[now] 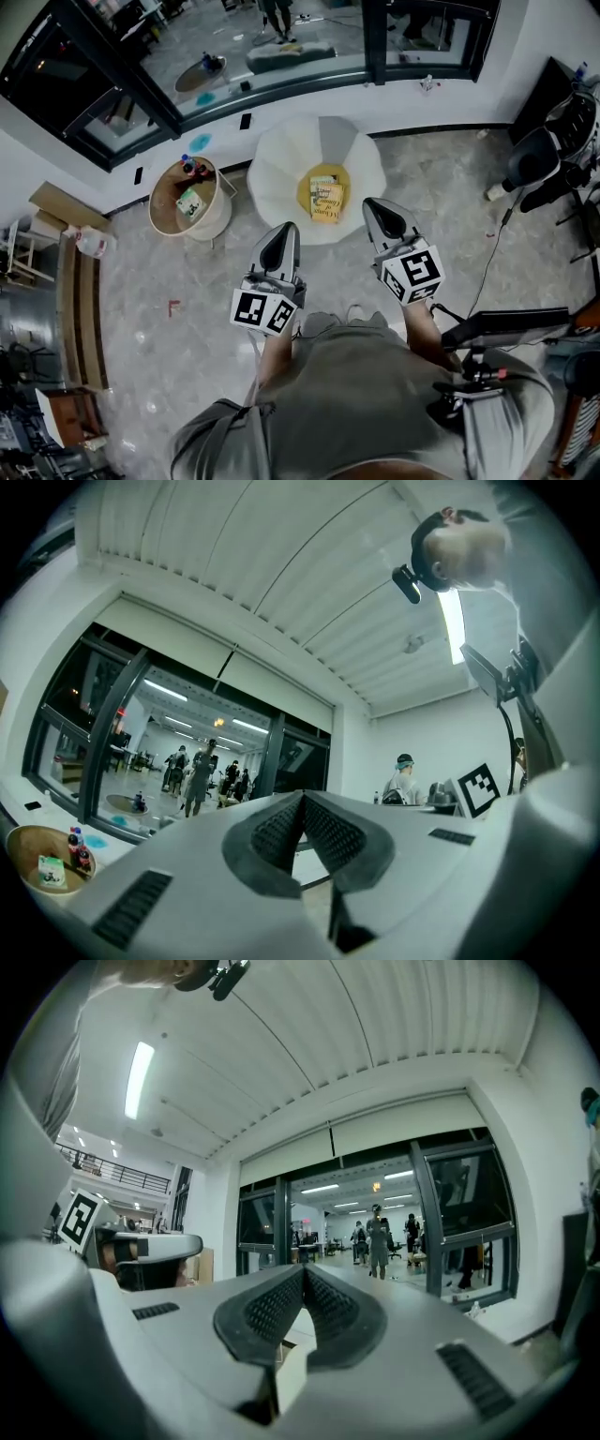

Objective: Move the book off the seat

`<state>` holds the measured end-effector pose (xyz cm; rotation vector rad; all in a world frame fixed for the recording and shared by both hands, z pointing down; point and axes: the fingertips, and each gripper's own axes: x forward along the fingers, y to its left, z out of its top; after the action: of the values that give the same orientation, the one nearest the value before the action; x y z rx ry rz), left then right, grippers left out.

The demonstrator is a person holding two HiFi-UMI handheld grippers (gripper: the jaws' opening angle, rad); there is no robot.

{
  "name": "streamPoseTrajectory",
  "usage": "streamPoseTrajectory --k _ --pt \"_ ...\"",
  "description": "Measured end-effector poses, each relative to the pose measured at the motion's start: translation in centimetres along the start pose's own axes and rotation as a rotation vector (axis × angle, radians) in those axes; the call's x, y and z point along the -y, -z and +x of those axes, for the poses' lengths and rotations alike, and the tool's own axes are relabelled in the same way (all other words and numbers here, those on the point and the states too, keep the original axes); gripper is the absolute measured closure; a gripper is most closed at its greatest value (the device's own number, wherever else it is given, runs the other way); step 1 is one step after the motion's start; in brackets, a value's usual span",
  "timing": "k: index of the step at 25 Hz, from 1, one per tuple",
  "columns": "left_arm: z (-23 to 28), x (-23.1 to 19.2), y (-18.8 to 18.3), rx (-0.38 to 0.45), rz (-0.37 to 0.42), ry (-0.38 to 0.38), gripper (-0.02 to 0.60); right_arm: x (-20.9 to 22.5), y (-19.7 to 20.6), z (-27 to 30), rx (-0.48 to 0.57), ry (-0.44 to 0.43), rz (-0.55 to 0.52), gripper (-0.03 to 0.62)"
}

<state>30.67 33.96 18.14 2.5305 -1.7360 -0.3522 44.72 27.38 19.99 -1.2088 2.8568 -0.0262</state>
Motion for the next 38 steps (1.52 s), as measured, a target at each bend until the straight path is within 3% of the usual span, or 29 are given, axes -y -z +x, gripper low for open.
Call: streamPoseTrajectory --k 3,8,13,20,28,38 --pt "-0.3 -0.1 1.3 -0.012 -0.006 -0.028 0.571 1.4 1.6 0.5 -0.020 -0.002 -0.010 0.579" --pt "-1.4 -0.4 2.7 -0.036 -0.025 -0.050 0.571 1.6 2.5 0.8 -0.023 -0.073 0.165 0.579" --pt "-0.8 -2.7 3.3 -0.029 -0.044 -0.091 0.571 1.9 3.6 2.7 -0.052 -0.068 0.172 0.579" --pt "2.1 -6.0 4.5 -0.027 -0.073 -0.070 0.571 2.3 5.3 6.6 -0.109 -0.030 0.137 0.579" --pt "6.1 -13.6 5.2 -0.027 -0.132 -0.073 0.571 3.2 5.1 14.4 -0.112 -0.017 0.150 0.579" --pt "12.3 -26.8 5.2 -0.020 -0.218 -0.058 0.571 3.9 3.6 27.3 -0.117 -0.003 0.121 0.579"
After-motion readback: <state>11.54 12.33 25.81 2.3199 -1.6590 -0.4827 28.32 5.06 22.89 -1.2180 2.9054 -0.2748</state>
